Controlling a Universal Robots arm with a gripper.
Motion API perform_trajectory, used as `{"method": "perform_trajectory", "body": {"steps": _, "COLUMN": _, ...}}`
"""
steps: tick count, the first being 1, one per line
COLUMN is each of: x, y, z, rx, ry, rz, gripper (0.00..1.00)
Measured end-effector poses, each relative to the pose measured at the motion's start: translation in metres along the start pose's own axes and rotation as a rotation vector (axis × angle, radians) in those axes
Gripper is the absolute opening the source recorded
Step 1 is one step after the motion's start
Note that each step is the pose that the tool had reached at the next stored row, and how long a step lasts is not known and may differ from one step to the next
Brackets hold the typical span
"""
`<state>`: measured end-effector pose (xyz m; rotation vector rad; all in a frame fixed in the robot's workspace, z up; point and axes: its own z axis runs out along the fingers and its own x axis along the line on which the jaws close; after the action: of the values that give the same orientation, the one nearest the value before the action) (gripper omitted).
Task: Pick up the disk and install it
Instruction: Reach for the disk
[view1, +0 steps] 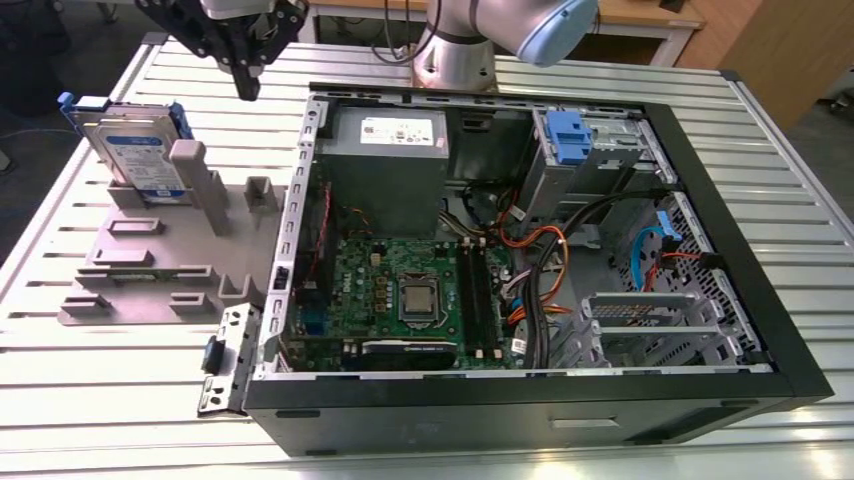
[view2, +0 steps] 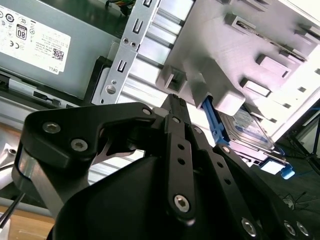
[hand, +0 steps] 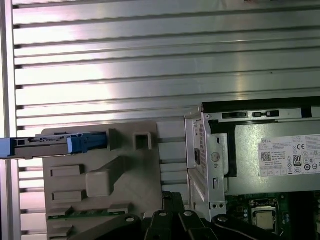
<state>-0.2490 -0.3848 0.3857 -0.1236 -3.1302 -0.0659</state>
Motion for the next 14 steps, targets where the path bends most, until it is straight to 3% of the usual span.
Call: {"method": "perform_trajectory", "body": {"steps": 14, "x": 0.0061, "y": -0.0005, "z": 0.0004, "rx": -0.0001, "ry": 0.0, "rz": 0.0, "gripper": 0.11}}
